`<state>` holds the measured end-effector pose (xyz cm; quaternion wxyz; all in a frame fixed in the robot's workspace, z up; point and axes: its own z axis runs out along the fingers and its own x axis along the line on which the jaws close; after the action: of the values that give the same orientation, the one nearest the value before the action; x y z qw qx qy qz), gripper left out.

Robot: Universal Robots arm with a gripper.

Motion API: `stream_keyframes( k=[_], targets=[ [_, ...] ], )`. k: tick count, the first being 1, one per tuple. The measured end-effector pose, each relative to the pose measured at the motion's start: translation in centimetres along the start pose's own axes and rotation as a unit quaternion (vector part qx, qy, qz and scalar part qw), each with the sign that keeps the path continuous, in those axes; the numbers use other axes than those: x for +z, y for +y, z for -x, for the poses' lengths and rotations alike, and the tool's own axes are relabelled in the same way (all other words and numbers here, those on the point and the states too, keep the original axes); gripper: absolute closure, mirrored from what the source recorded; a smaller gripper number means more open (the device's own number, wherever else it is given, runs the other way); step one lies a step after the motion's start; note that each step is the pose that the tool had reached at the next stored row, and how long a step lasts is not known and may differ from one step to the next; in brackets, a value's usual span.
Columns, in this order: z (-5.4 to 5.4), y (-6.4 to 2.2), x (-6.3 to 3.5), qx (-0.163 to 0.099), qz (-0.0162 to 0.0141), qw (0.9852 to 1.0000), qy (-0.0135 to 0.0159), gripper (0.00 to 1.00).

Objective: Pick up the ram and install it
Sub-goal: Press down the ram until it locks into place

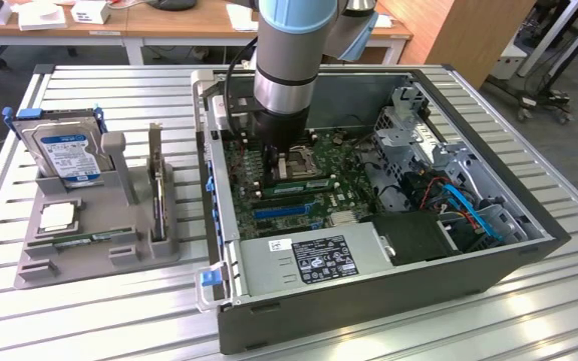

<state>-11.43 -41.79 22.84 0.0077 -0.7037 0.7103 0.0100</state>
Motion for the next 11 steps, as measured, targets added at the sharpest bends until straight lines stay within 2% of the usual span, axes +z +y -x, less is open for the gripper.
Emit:
stream_keyframes(
  k=[11],
  targets=[
    [0.00,0.00,0.30,0.000,-0.0001,1.0000,-0.0004,0.91]
  ],
)
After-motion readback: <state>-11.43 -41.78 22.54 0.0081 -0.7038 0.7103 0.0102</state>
